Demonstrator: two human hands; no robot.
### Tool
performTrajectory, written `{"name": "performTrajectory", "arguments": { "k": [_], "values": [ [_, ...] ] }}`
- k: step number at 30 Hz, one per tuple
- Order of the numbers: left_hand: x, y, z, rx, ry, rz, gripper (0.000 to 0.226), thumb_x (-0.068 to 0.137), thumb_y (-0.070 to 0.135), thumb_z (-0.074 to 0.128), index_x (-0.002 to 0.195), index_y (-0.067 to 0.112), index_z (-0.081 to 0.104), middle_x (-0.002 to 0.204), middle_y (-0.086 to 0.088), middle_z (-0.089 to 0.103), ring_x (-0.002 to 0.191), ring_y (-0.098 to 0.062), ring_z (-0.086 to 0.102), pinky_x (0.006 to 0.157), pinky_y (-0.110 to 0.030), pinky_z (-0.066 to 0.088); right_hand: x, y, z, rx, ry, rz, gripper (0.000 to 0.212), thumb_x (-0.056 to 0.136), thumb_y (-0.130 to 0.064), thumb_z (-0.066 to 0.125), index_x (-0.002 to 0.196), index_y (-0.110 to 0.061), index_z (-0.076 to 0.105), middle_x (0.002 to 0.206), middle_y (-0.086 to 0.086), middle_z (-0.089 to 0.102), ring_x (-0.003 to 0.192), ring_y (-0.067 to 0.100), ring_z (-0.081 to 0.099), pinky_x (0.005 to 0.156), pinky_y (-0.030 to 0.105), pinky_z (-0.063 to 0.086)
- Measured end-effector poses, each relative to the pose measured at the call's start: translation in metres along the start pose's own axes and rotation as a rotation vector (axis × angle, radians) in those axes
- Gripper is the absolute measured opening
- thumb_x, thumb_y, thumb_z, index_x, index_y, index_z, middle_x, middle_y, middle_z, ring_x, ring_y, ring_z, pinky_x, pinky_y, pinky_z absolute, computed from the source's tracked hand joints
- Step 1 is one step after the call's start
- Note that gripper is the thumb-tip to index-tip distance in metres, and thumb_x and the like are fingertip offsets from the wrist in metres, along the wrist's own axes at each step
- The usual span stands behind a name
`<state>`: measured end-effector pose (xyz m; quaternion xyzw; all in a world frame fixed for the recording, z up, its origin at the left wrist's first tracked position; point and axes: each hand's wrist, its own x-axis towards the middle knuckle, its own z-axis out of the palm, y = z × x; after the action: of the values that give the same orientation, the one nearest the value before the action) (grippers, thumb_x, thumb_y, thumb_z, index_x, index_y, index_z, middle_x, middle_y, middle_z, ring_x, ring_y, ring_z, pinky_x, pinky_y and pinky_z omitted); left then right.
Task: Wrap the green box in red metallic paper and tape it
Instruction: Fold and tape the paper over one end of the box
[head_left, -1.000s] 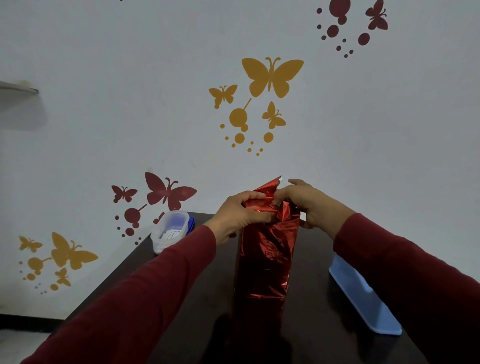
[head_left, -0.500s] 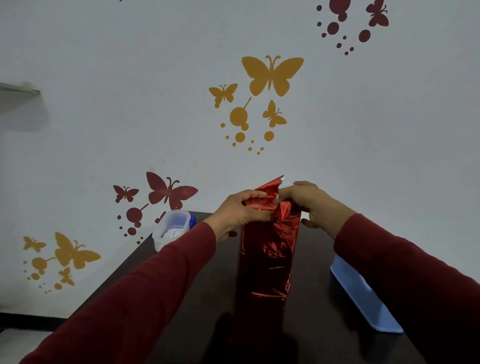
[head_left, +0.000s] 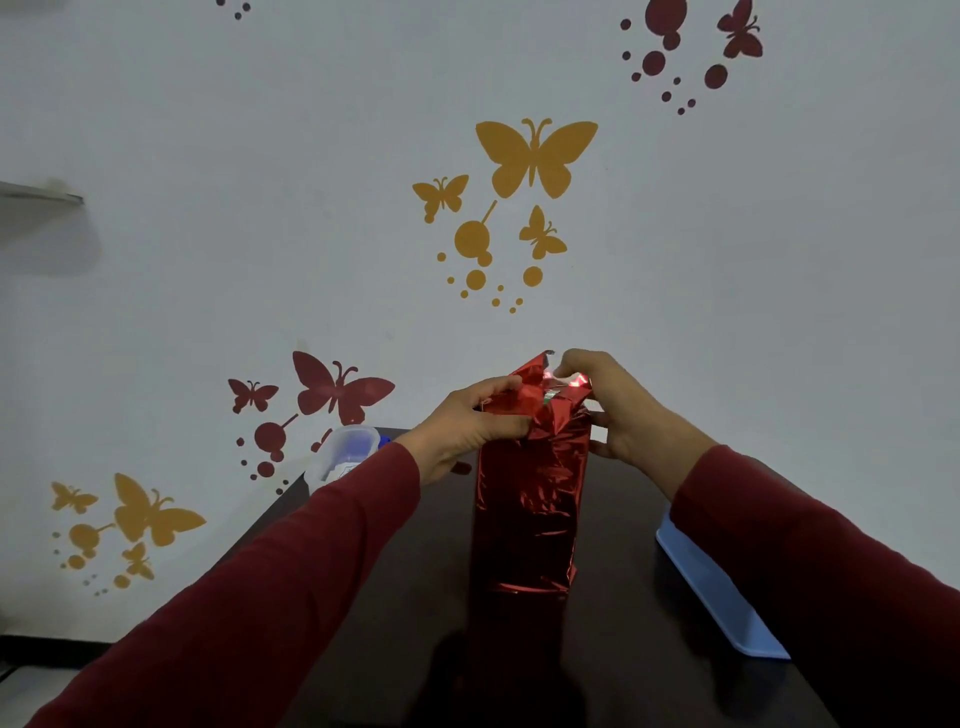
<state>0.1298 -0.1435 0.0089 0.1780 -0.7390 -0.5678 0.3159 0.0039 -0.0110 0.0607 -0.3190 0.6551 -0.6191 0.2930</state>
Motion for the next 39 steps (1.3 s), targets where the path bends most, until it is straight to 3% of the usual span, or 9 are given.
{"name": "performTrajectory", "arguments": {
  "k": [4,8,11,18,22,25,28,30,39],
  "values": [
    [-0.009,0.022,0.002,0.026,0.057,0.029,0.054,0.086,0.021,0.081,0.136,0.034,0.065,0.129,0.014,0.061,0.122,-0.004,0.056,0.103,-0.034,0.038,-0.003,0.005,-0.014,0.008,0.105,-0.082,0.015,0.084,-0.032,0.068,0.097,-0.024,0.067,0.113,-0.005,0.059,0.116,0.023,0.056,0.093,0.046,0.045],
    [-0.017,0.036,0.018,0.146,0.417,0.287,0.019,0.087,0.026,0.078,0.106,0.032,0.077,0.120,0.014,0.069,0.117,-0.005,0.060,0.098,-0.027,0.043,-0.011,0.014,-0.033,0.042,0.116,-0.121,0.022,0.091,-0.020,0.067,0.112,-0.019,0.071,0.124,-0.003,0.065,0.113,0.017,0.064,0.086,0.037,0.052],
    [-0.029,0.043,0.048,0.339,0.577,0.559,0.016,0.089,0.021,0.073,0.092,0.036,0.071,0.107,0.022,0.065,0.111,-0.004,0.055,0.097,-0.025,0.041,-0.025,0.020,-0.049,0.065,0.094,-0.122,0.021,0.098,-0.013,0.061,0.117,-0.013,0.071,0.117,0.002,0.071,0.108,0.018,0.070,0.087,0.035,0.055],
    [-0.041,0.023,0.143,0.528,0.329,1.015,0.010,0.083,0.013,0.068,0.089,0.018,0.074,0.094,0.007,0.066,0.093,-0.015,0.059,0.095,-0.026,0.042,-0.057,0.049,-0.120,-0.317,0.255,-0.278,0.012,0.091,-0.019,0.070,0.089,-0.023,0.081,0.088,-0.004,0.079,0.080,0.010,0.077,0.066,0.025,0.056],
    [-0.027,-0.018,0.198,0.551,0.083,0.947,0.019,0.082,0.018,0.073,0.102,0.017,0.073,0.103,0.005,0.064,0.097,-0.015,0.057,0.083,-0.040,0.050,-0.062,0.075,-0.169,-0.622,0.403,-0.284,0.005,0.084,-0.027,0.077,0.080,-0.029,0.079,0.069,-0.010,0.075,0.073,0.006,0.073,0.069,0.025,0.055],
    [-0.012,-0.047,0.224,0.607,-0.099,0.768,0.056,0.080,0.039,0.077,0.131,0.025,0.061,0.129,0.010,0.054,0.119,-0.011,0.052,0.102,-0.040,0.046,-0.056,0.098,-0.199,-0.702,0.449,-0.151,0.012,0.086,-0.032,0.077,0.077,-0.024,0.076,0.070,-0.011,0.071,0.078,0.014,0.071,0.074,0.032,0.058],
    [0.004,-0.069,0.234,0.633,-0.165,0.640,0.091,0.071,0.052,0.085,0.150,0.031,0.044,0.154,0.010,0.034,0.143,-0.010,0.034,0.117,-0.043,0.033,-0.045,0.114,-0.208,-0.562,0.380,0.111,0.039,0.088,-0.038,0.075,0.097,0.000,0.074,0.082,0.005,0.066,0.086,0.029,0.071,0.067,0.036,0.056],
    [0.013,-0.082,0.237,0.639,-0.165,0.609,0.100,0.070,0.053,0.086,0.154,0.030,0.037,0.161,0.008,0.025,0.148,-0.008,0.025,0.120,-0.044,0.029,-0.037,0.121,-0.210,-0.415,0.298,0.254,0.045,0.086,-0.038,0.076,0.107,0.001,0.073,0.091,0.011,0.068,0.089,0.031,0.073,0.075,0.046,0.062],
    [0.019,-0.121,0.237,0.589,-0.197,0.579,0.111,0.073,0.058,0.083,0.162,0.032,0.022,0.163,0.034,0.006,0.152,0.006,0.012,0.123,-0.042,0.027,-0.019,0.123,-0.207,-0.058,0.102,0.486,0.023,0.092,-0.013,0.075,0.111,-0.002,0.071,0.130,0.015,0.062,0.121,0.040,0.060,0.069,0.056,0.064]
  ]
}}
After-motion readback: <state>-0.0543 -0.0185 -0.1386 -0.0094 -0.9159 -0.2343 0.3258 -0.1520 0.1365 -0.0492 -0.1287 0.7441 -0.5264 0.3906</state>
